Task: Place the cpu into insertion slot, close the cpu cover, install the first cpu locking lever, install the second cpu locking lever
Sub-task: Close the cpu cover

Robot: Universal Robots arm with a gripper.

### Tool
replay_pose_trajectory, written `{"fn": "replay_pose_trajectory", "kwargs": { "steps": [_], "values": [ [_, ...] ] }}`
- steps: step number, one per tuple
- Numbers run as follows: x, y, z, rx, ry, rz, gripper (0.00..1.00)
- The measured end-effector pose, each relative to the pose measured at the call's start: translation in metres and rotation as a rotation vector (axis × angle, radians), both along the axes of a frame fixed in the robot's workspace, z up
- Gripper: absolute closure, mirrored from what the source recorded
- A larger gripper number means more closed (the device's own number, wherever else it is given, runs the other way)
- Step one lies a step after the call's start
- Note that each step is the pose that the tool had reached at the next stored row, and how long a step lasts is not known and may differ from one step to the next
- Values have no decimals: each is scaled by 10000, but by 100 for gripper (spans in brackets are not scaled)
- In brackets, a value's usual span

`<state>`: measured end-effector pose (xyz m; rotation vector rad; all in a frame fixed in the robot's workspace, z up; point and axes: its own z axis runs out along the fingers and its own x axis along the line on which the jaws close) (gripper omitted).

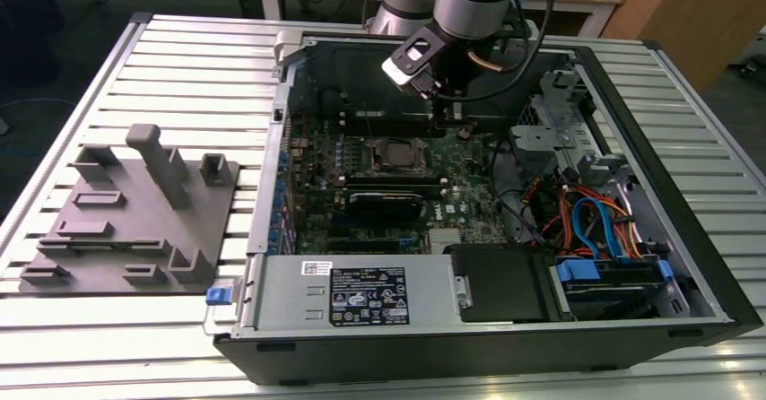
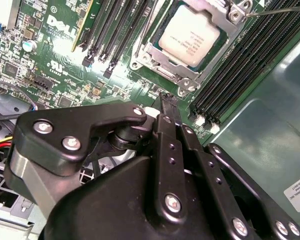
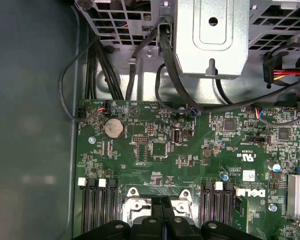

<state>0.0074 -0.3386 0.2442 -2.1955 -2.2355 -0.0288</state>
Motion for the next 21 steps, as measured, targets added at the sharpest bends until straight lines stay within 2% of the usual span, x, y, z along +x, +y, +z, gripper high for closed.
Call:
{"fn": "replay_pose_trajectory", "kwargs": {
  "steps": [21],
  "values": [
    [-15, 0, 0, 0, 0, -2, 90]
  ]
}}
